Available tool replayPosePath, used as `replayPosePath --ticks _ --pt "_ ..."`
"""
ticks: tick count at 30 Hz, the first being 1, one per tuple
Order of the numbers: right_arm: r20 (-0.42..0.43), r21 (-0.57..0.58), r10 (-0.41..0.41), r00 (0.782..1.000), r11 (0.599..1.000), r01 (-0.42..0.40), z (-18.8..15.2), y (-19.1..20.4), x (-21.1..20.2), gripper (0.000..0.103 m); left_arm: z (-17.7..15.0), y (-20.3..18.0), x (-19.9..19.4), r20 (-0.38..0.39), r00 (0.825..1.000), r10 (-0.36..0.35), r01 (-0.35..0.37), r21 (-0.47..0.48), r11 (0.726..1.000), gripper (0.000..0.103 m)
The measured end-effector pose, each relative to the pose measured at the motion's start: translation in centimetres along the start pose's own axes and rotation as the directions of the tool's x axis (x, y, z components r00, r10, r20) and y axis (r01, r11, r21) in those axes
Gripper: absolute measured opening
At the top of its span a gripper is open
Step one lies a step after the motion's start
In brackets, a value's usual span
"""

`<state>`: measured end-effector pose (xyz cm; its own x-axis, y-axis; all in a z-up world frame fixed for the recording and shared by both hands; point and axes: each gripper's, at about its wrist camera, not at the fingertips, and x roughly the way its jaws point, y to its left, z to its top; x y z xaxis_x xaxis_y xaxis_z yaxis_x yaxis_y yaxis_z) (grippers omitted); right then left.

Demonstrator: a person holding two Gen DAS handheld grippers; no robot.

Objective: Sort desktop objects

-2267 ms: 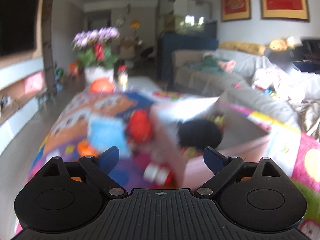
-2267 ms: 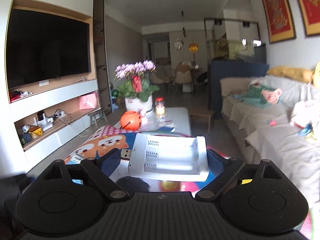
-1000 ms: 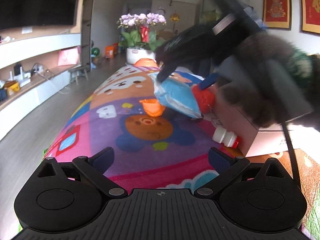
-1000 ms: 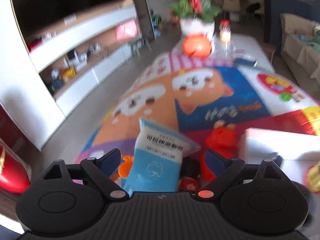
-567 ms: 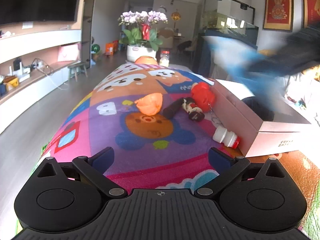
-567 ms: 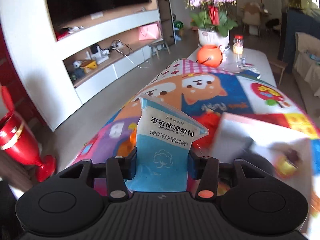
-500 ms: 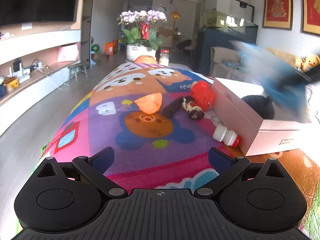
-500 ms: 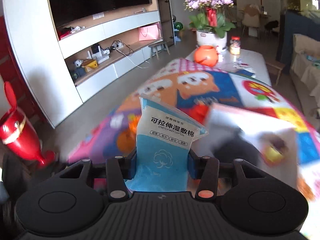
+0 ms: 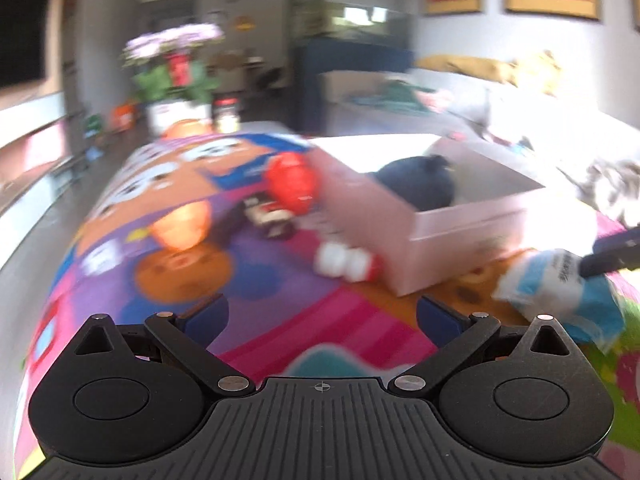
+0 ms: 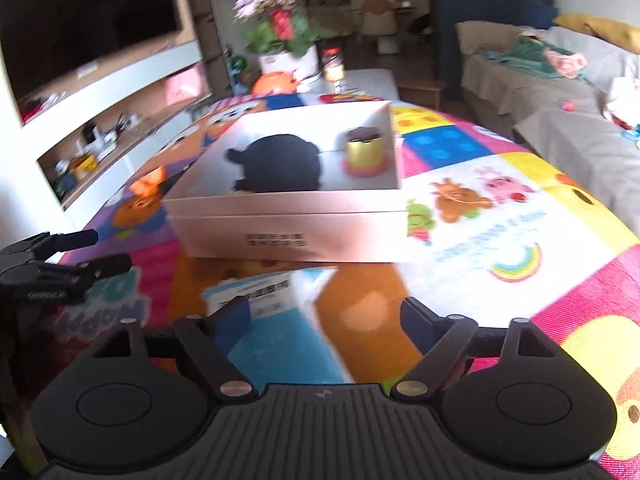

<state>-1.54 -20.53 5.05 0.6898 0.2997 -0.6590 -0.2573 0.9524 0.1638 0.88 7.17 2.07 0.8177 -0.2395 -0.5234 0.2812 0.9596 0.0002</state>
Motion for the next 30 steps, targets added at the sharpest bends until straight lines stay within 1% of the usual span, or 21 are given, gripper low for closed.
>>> replayPosePath --ticks 4,6,9,12,17,19,22,23,26,27,28,30 --pt "0.012 0.060 0.013 1.000 0.998 -0.014 -0.7 -1.8 0.4 0.097 1.3 -1.3 2.7 -0.010 0.999 -0.031 0.032 0.096 0.995 0.103" --pt "0.017 0.077 0.016 1.000 0.997 -0.017 -0.8 -1.9 0.7 0.100 2.1 -1.7 4.3 -0.024 0.997 -0.067 0.070 0.141 0.988 0.103" --pt "0.022 0.094 0.026 0.999 0.995 -0.028 -1.0 -2.2 0.9 0.102 2.9 -2.1 5.9 -0.050 0.991 -0.128 0.136 0.211 0.968 0.103" --pt "0.026 0.115 0.040 0.999 0.992 -0.043 -1.3 -2.6 1.2 0.103 3.1 -2.7 6.8 -0.077 0.983 -0.168 0.182 0.250 0.951 0.103" --pt "0.031 0.168 0.083 0.996 0.982 -0.087 -1.7 -3.1 1.9 0.103 2.1 -4.2 6.2 -0.121 0.968 -0.219 0.246 0.313 0.917 0.103" --pt "0.032 0.190 0.099 0.995 0.976 -0.104 -1.9 -3.2 2.1 0.103 1.6 -4.8 5.1 -0.142 0.961 -0.238 0.271 0.309 0.912 0.103" --pt "0.042 0.195 0.104 0.994 0.975 -0.110 -2.1 -3.3 2.0 0.103 0.1 -6.0 2.7 -0.164 0.942 -0.293 0.332 0.314 0.890 0.103" --pt "0.044 0.194 0.104 0.994 0.975 -0.111 -2.2 -3.3 2.0 0.103 -0.4 -6.4 2.0 -0.161 0.942 -0.294 0.332 0.324 0.886 0.103" --pt "0.057 0.193 0.102 0.993 0.975 -0.111 -2.5 -3.2 1.9 0.103 -1.3 -7.4 0.6 -0.143 0.958 -0.248 0.284 0.340 0.897 0.103" --pt "0.060 0.193 0.101 0.993 0.975 -0.111 -2.6 -3.2 1.9 0.103 -1.4 -7.4 0.6 -0.137 0.962 -0.234 0.267 0.328 0.906 0.103" --pt "0.061 0.193 0.100 0.993 0.975 -0.110 -2.6 -3.1 1.9 0.103 -1.3 -7.3 0.7 -0.132 0.968 -0.215 0.246 0.302 0.921 0.103" --pt "0.065 0.194 0.098 0.993 0.975 -0.109 -2.6 -3.1 1.9 0.103 -0.8 -6.8 1.3 -0.129 0.975 -0.181 0.207 0.232 0.950 0.103"
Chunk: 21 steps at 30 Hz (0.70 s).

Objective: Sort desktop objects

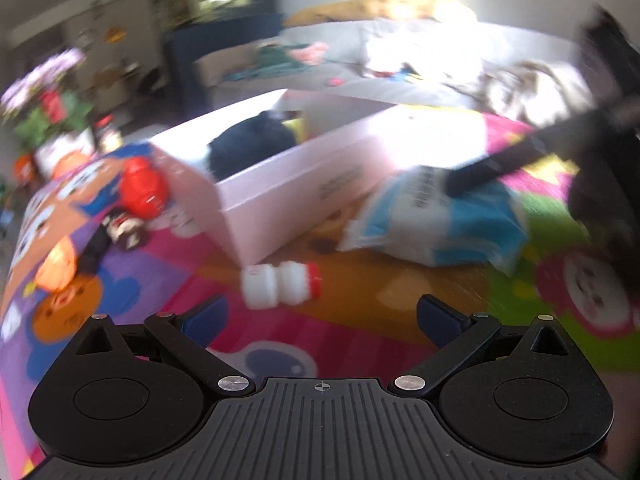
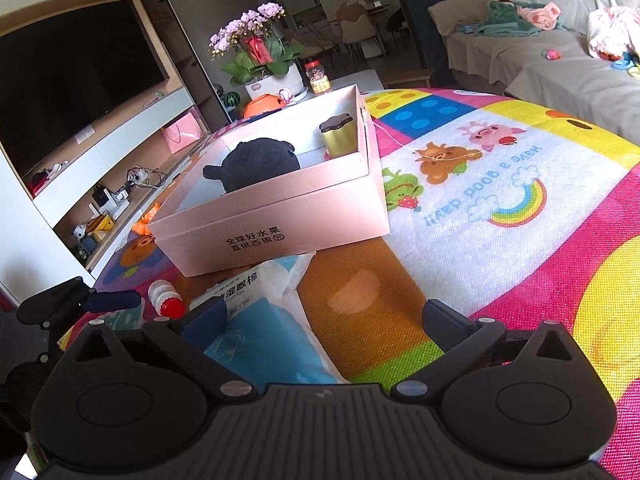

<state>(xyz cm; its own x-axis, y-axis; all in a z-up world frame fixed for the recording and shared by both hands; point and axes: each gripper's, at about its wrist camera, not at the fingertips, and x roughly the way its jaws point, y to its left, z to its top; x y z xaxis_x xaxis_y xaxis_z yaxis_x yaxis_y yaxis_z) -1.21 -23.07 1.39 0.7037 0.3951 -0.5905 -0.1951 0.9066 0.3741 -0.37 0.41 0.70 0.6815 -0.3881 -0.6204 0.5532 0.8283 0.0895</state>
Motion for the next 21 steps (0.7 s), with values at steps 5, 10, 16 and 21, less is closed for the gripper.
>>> replayPosePath --ticks 5,10,16,21 --pt "0.015 0.003 -0.005 1.000 1.000 0.005 -0.2 0.0 -0.1 0.103 1.3 1.7 1.8 -0.029 0.996 0.088 -0.092 -0.182 0.979 0.102" --pt "0.042 0.020 -0.014 0.999 1.000 0.013 -0.3 -0.1 -0.5 0.103 1.5 1.2 2.0 -0.024 0.990 0.140 -0.142 -0.218 0.966 0.088" --pt "0.110 0.065 -0.071 0.991 0.996 0.064 0.5 -1.2 -2.0 0.103 0.7 -0.3 0.9 -0.016 0.999 0.042 -0.044 -0.217 0.975 0.092" --pt "0.123 -0.028 -0.306 0.944 0.950 0.312 0.8 -1.0 -2.0 0.103 0.1 -1.2 -0.2 -0.009 0.994 0.108 -0.108 -0.199 0.974 0.096"
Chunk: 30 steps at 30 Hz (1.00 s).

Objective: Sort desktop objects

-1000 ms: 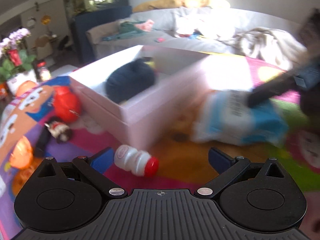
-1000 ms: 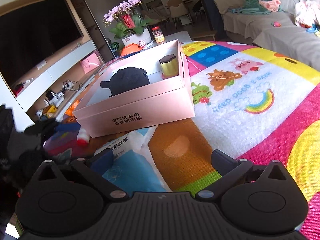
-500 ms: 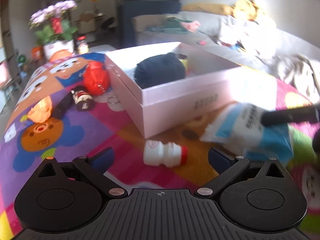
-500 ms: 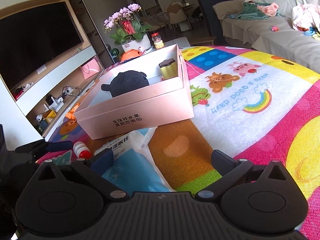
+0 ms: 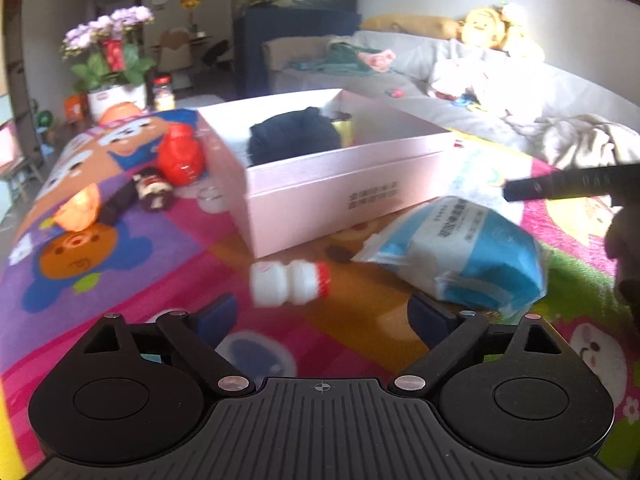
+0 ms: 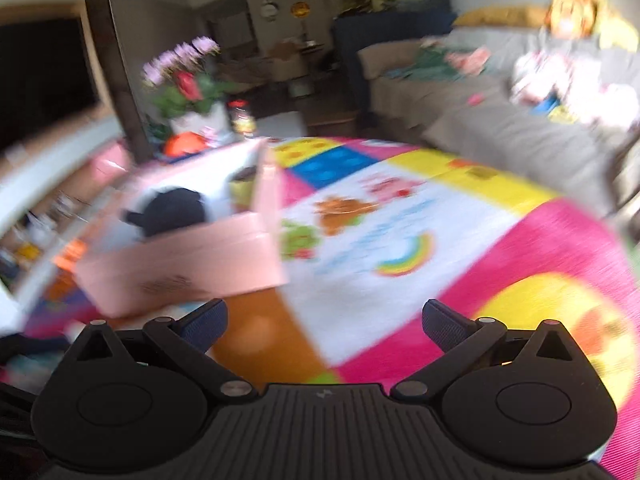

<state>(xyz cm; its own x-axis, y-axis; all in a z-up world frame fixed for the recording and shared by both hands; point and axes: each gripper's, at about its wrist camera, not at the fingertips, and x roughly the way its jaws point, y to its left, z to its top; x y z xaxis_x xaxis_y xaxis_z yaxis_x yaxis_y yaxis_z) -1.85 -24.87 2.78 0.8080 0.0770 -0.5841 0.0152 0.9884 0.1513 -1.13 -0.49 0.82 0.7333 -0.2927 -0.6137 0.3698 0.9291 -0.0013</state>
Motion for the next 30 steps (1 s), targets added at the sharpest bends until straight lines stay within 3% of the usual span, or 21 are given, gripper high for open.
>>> replayPosePath --ticks 3,7,11,16,23,27,30 --pt "-0.041 -0.092 -0.017 0.999 0.996 0.013 -0.6 0.8 0.4 0.103 -0.3 0.8 -0.3 -0.009 0.998 0.057 -0.058 -0.037 0.998 0.097" --pt "-0.097 -0.173 0.129 0.987 0.974 -0.145 -1.6 2.9 0.1 0.103 -0.5 2.5 -0.5 -0.027 0.997 0.075 -0.078 -0.129 0.989 0.098" --pt "-0.108 -0.259 0.145 0.984 0.951 -0.168 -2.4 5.0 -0.1 0.103 -0.6 2.7 -0.5 -0.026 0.997 0.075 -0.078 -0.148 0.986 0.099" --pt "-0.166 -0.224 0.134 0.977 0.960 -0.170 -2.6 4.6 0.6 0.103 -0.8 1.7 -1.0 0.005 0.998 0.068 -0.067 -0.093 0.993 0.100" --pt "-0.175 -0.203 0.132 0.976 0.965 -0.167 -2.8 4.4 0.5 0.103 -0.8 0.1 -1.3 0.018 0.999 0.038 -0.037 -0.048 0.998 0.100" --pt "-0.236 -0.281 0.119 0.964 0.942 -0.185 -2.3 5.0 0.7 0.103 -1.1 -0.7 -1.6 0.021 1.000 -0.003 0.003 -0.032 0.999 0.100" --pt "-0.206 -0.151 0.152 0.967 0.971 -0.184 -1.3 3.3 0.0 0.103 -1.3 -1.3 -1.8 0.015 0.999 -0.044 0.045 -0.022 0.999 0.100"
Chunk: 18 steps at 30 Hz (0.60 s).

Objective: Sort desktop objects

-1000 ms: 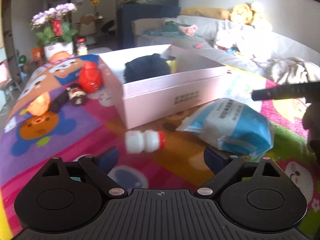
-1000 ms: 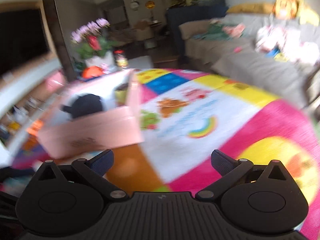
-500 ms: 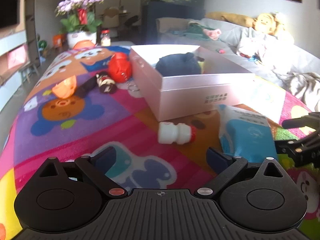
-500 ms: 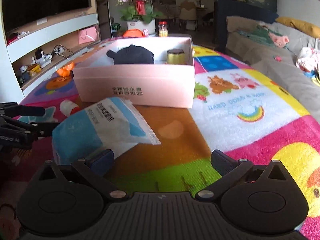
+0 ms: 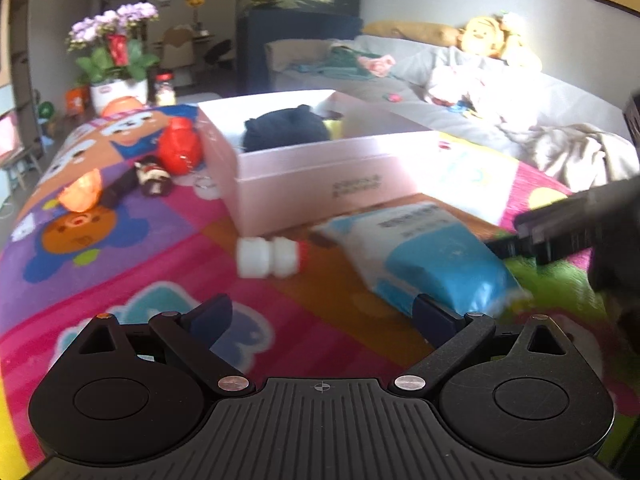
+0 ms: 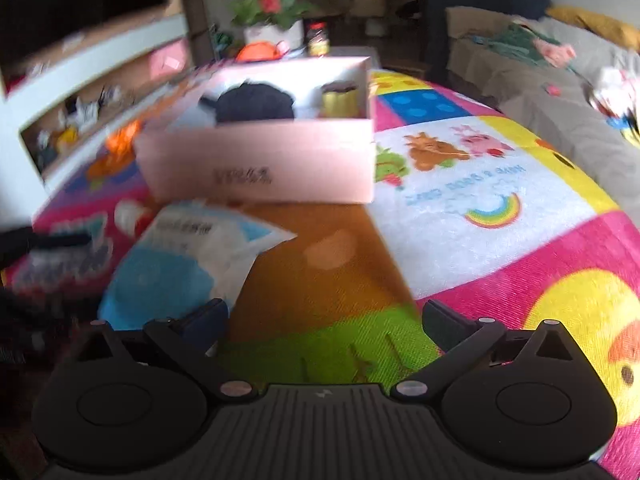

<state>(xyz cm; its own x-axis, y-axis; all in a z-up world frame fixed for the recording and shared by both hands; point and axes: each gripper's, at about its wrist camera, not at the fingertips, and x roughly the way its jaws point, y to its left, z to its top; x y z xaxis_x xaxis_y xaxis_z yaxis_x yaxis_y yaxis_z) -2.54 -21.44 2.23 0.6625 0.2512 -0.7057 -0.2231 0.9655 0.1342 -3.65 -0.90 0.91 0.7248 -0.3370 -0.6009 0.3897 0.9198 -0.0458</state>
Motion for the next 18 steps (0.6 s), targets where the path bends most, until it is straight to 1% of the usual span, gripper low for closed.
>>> replayPosePath --ticks 2,4,6,8,11,14,16,17,18 --pt "0.027 0.061 0.044 0.999 0.997 -0.046 0.3 -0.6 -0.8 0.103 0.0 -0.3 0.0 0.002 1.000 -0.004 0.004 0.012 1.000 0.100" --pt "0.059 0.077 0.082 0.995 0.993 -0.087 0.7 -0.3 -1.5 0.103 0.0 -0.4 0.0 -0.001 1.000 -0.007 0.007 0.009 1.000 0.100" --pt "0.067 0.046 0.129 0.989 0.990 -0.132 1.3 0.9 -1.6 0.103 -0.1 -0.4 0.0 -0.003 1.000 0.001 -0.001 0.003 1.000 0.100" --pt "0.066 0.017 0.157 0.985 0.987 -0.159 1.8 2.4 -1.4 0.103 0.0 -0.3 0.0 -0.003 1.000 0.007 -0.007 0.000 1.000 0.100" --pt "0.055 -0.021 0.184 0.981 0.983 -0.184 2.2 4.4 -0.6 0.103 -0.2 -0.4 -0.2 -0.005 1.000 0.010 -0.010 0.006 1.000 0.100" --pt "0.037 -0.046 0.193 0.980 0.980 -0.192 2.1 5.8 0.5 0.101 -0.2 -0.4 -0.3 -0.007 1.000 0.012 -0.012 0.011 1.000 0.100" --pt "0.014 -0.059 0.185 0.983 0.981 -0.184 1.8 6.3 1.2 0.089 -0.2 -0.3 -0.3 -0.007 1.000 0.010 -0.010 0.009 1.000 0.100" --pt "0.001 -0.061 0.181 0.983 0.982 -0.181 1.7 6.3 1.5 0.085 -0.2 -0.3 -0.3 -0.008 1.000 0.010 -0.010 0.009 1.000 0.100" --pt "-0.007 -0.058 0.177 0.984 0.983 -0.177 1.5 6.2 1.6 0.078 -0.2 -0.3 -0.3 -0.008 1.000 0.009 -0.009 0.009 1.000 0.100"
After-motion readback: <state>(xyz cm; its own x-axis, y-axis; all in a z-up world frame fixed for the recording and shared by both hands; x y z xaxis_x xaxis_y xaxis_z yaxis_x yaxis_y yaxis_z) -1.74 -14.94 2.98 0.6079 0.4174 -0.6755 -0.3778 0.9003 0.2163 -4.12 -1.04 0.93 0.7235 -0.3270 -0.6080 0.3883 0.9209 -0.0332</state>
